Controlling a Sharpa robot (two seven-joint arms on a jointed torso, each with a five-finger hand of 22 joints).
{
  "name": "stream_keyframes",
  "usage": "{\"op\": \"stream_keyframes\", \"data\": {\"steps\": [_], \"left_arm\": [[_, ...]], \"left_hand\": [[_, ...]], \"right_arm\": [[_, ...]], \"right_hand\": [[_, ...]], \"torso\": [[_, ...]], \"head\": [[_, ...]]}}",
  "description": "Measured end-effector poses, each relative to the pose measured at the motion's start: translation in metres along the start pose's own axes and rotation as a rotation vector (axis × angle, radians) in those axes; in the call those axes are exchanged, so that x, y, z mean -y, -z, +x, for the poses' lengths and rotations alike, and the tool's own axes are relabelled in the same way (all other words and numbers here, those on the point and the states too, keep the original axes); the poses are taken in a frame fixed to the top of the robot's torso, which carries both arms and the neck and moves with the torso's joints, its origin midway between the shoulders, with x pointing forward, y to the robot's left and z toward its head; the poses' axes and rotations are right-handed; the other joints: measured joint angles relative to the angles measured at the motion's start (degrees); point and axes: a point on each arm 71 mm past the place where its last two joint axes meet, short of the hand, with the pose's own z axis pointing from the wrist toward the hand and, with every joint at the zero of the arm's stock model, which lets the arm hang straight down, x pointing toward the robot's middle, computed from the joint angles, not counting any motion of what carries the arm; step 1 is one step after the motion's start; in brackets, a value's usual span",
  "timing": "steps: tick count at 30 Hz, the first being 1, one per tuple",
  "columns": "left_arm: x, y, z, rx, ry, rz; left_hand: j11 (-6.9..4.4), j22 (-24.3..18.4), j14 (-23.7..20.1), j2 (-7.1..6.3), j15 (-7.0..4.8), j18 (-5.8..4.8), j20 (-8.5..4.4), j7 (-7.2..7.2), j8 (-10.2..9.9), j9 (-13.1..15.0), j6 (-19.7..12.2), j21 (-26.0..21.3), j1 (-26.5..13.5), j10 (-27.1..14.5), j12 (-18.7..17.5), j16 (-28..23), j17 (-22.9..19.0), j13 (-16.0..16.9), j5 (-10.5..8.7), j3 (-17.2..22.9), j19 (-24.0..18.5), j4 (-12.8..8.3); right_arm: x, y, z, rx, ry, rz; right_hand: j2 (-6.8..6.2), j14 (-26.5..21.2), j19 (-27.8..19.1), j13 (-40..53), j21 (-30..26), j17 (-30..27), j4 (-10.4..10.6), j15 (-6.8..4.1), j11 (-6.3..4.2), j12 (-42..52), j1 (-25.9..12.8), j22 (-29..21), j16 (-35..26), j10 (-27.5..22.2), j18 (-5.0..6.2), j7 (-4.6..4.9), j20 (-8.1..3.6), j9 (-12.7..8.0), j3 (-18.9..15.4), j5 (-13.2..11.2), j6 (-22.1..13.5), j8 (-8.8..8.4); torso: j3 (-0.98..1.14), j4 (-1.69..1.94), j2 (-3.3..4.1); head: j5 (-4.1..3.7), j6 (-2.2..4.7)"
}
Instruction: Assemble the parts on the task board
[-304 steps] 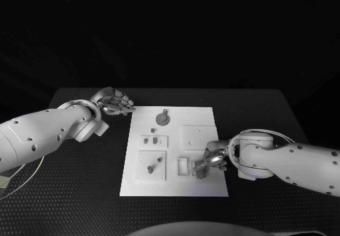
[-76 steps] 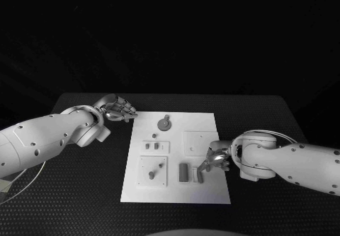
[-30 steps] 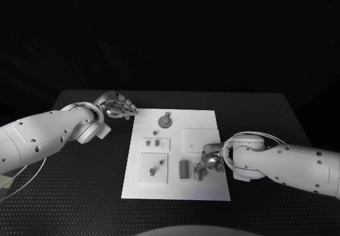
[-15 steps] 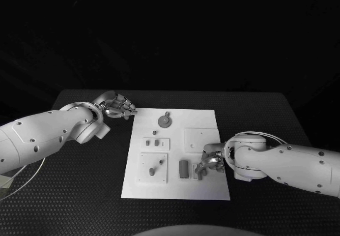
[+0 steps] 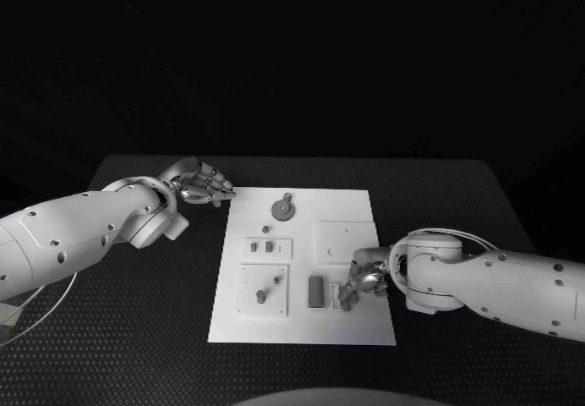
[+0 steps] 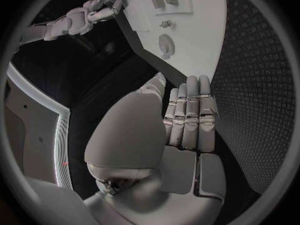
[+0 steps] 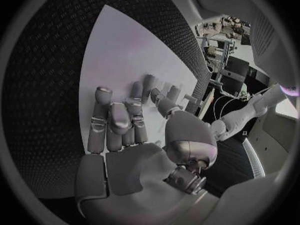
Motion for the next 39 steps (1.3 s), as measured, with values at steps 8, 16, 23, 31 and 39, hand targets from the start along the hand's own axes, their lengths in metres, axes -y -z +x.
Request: {"op": "stream_keyframes", "data": {"steps": [8,16,23,31,39], "left_arm": [[-0.001,0.0,-0.001,0.001,0.0,-0.002],[-0.001,0.001,-0.001,0.001,-0.001,-0.003],[-0.001,0.001,-0.001,0.0,-0.001,-0.005],[-0.002,0.001,-0.001,-0.001,-0.001,-0.006],[-0.002,0.002,-0.001,-0.003,0.0,-0.007]], "left_hand": [[0.0,0.0,-0.01,0.0,0.01,0.0,0.0,0.0,0.0,0.0,0.0,0.0,0.0,0.0,0.0,0.0,0.05,-0.04,0.0,0.13,0.0,-0.13],[0.0,0.05,0.12,0.0,-0.12,0.0,0.0,0.0,0.0,0.0,0.0,0.0,0.0,0.0,-0.01,0.0,0.12,-0.04,0.0,0.29,0.0,0.03],[-0.01,0.05,0.21,0.0,-0.21,0.0,0.0,0.0,0.0,0.0,0.0,0.0,0.0,0.01,-0.01,0.0,0.12,-0.03,0.0,0.29,0.0,0.03],[-0.01,0.05,0.21,0.0,-0.21,0.0,0.0,0.0,0.0,0.0,0.0,0.0,0.0,0.01,-0.01,0.0,0.17,-0.03,0.0,0.29,0.0,0.03],[-0.01,0.04,0.21,-0.01,-0.21,0.0,0.0,0.0,0.0,0.0,0.0,0.0,0.01,0.01,-0.01,0.0,0.22,-0.03,0.0,0.29,0.0,0.03]], "right_arm": [[0.008,0.004,0.0,0.014,0.009,0.014],[0.012,0.006,0.0,0.024,0.021,0.024],[0.006,0.007,0.001,0.05,0.101,0.021],[-0.001,0.009,0.001,0.071,0.195,0.019],[-0.01,0.011,0.004,0.091,0.297,0.023]], "right_hand": [[-0.29,-0.05,-0.2,-0.05,0.0,-0.11,-0.16,0.06,0.0,0.0,2.16,0.0,0.0,0.0,-0.02,-0.04,0.2,0.02,-0.16,0.0,-0.03,0.0],[-0.89,-0.06,-0.21,-0.12,0.0,-0.15,-0.08,0.06,0.0,-0.21,2.75,0.0,0.0,0.0,-0.03,-0.25,0.2,0.07,-0.63,0.0,-0.24,0.0],[-3.36,-0.2,-0.45,-0.19,-0.2,-0.29,0.77,0.2,0.31,-0.45,1.21,0.0,0.0,-0.32,-0.05,-0.37,0.44,0.18,-1.65,0.0,-0.35,0.0],[-4.98,-0.69,-0.62,-0.19,-0.67,-0.32,2.94,0.68,1.03,-0.45,-0.41,0.0,-0.22,-1.03,-0.04,-0.75,0.6,0.9,-0.25,0.0,-0.56,0.01],[-4.9,-0.89,-0.82,-0.24,-0.67,-0.31,3.04,0.87,1.24,-0.45,-0.33,-0.01,-0.22,-1.24,-0.05,-1.28,0.81,4.29,0.14,0.0,-1.08,0.01]], "torso": [[-0.01,0.0,0.01],[-0.04,-0.01,-0.01],[-0.04,-0.01,-0.01],[-0.05,0.02,-0.01],[-0.06,0.02,-0.01]], "head": [[-0.07,0.07],[-0.12,0.2],[-0.16,0.21],[-0.21,0.14],[-0.21,0.03]]}}
